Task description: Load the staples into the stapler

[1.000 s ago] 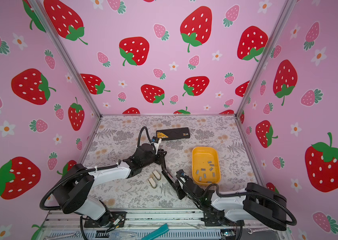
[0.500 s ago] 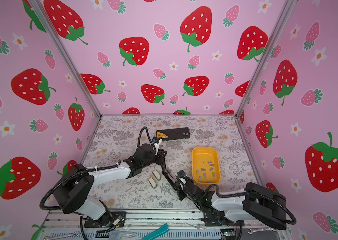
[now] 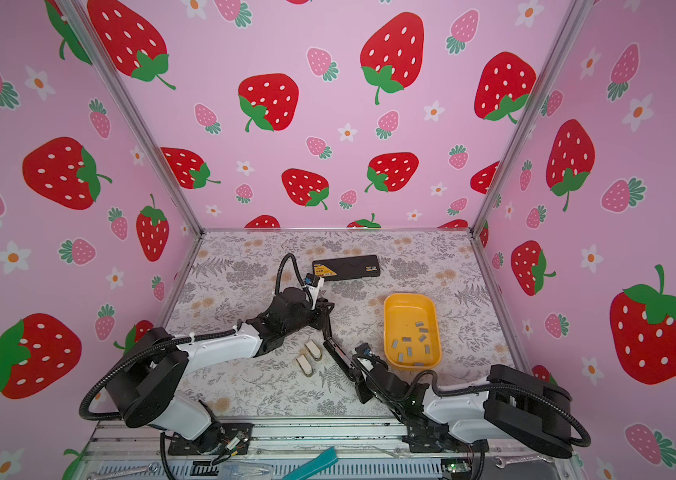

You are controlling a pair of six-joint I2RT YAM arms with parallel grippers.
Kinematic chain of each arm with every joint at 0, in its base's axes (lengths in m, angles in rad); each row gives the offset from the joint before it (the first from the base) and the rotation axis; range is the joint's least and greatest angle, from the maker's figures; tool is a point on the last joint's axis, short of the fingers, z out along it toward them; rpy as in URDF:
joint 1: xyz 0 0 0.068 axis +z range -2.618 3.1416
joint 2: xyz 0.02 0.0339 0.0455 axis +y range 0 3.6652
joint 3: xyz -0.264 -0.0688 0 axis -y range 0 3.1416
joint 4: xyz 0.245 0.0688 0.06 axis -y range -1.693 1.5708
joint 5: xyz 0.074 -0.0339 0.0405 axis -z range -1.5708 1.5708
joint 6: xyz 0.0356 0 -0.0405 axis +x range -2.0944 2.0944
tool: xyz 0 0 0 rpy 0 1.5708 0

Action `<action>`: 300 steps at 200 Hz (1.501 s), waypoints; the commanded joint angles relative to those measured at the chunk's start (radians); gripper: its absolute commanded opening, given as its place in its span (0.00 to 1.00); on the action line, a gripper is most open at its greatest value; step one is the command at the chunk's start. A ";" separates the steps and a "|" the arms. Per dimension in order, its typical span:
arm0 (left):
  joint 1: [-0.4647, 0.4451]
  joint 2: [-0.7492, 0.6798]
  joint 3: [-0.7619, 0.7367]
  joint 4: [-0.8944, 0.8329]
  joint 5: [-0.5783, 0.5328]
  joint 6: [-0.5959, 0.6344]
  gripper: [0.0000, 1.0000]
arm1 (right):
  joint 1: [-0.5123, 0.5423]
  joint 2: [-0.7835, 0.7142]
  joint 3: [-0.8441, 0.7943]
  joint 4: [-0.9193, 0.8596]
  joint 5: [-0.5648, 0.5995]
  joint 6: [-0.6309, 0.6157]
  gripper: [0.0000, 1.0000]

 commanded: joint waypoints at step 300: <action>-0.225 -0.039 -0.263 0.334 0.102 0.341 0.82 | 0.040 0.162 -0.028 0.251 0.086 0.031 0.06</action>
